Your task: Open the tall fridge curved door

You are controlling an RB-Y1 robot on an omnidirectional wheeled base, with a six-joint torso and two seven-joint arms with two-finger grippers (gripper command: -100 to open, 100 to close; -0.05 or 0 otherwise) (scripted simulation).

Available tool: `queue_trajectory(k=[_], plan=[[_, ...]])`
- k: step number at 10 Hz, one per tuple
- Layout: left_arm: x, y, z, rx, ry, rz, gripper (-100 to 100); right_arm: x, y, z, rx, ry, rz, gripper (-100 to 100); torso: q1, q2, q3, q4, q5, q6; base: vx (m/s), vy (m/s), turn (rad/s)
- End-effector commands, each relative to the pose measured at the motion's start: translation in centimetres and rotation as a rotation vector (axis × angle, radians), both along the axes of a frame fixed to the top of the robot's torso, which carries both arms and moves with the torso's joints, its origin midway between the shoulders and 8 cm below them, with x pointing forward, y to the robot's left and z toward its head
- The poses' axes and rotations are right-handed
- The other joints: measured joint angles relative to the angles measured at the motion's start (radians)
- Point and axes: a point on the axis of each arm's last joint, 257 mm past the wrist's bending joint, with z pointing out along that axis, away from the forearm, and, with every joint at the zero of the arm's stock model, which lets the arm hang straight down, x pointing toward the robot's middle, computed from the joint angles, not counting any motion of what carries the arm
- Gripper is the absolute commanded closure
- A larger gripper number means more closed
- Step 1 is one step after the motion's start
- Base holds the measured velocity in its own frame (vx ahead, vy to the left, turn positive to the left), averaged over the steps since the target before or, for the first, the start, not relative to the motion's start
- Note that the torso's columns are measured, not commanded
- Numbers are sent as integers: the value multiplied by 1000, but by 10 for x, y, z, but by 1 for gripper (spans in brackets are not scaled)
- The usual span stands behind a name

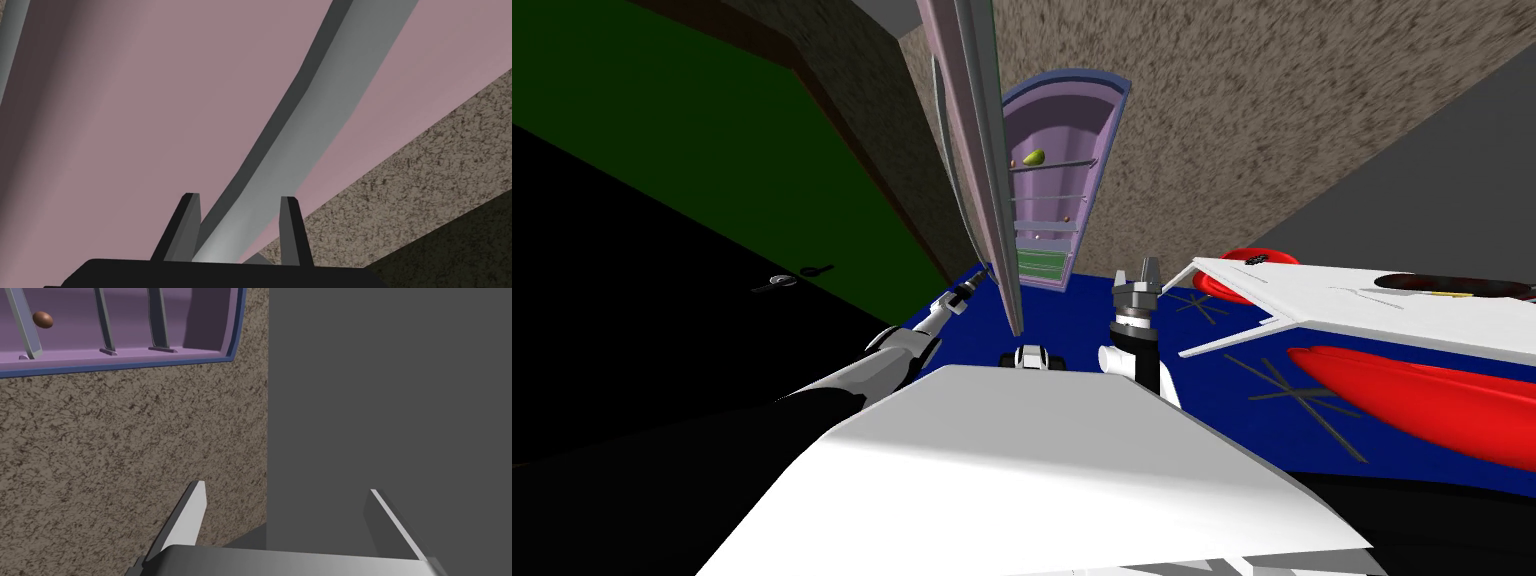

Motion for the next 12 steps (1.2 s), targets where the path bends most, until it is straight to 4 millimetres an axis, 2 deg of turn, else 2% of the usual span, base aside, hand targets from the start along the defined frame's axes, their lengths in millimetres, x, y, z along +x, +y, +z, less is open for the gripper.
queue_trajectory(k=[1, 2, 3, 4, 6, 7, 9, 12], plan=[[15, -10, 12, -6, -14, 7, 100, 0, 0, 0, 0, 0, 0, 0, -4, 0, -1, 0, -1, 3, -94, 155, -134], [19, -13, 20, -6, -25, 3, 100, 0, 0, 0, 0, 0, 0, 0, 6, 3, 1, -1, 2, 5, -131, 269, -231], [19, -13, 20, -6, -25, 3, 100, 0, 0, 0, 0, 0, 0, 0, 14, 6, 4, 1, 4, -1, -67, 224, -60], [24, -30, 14, -4, -15, -5, 100, 0, 0, 0, 0, 0, 0, 0, 13, 5, 4, 1, 4, -6, -95, 264, -132], [27, -32, 20, -4, -24, -9, 100, 0, 0, 0, 0, 0, 0, 0, 13, 8, 5, 1, 4, -5, -65, 279, -66], [26, -33, 18, 1, -1, -13, -100, 0, 0, 0, 0, 0, 0, 0, 4, 6, 4, 0, 2, -5, -68, 75, -18], [36, -26, 34, 1, -1, -4, -100, 0, 0, 0, 0, 0, 0, 0, -8, 24, 14, 0, -1, -8, -57, -16, -42], [47, -18, 57, 0, -2, 9, -100, 0, 0, 0, 0, 0, 0, 0, 4, 31, 19, 0, 3, -10, -45, -28, -45]])
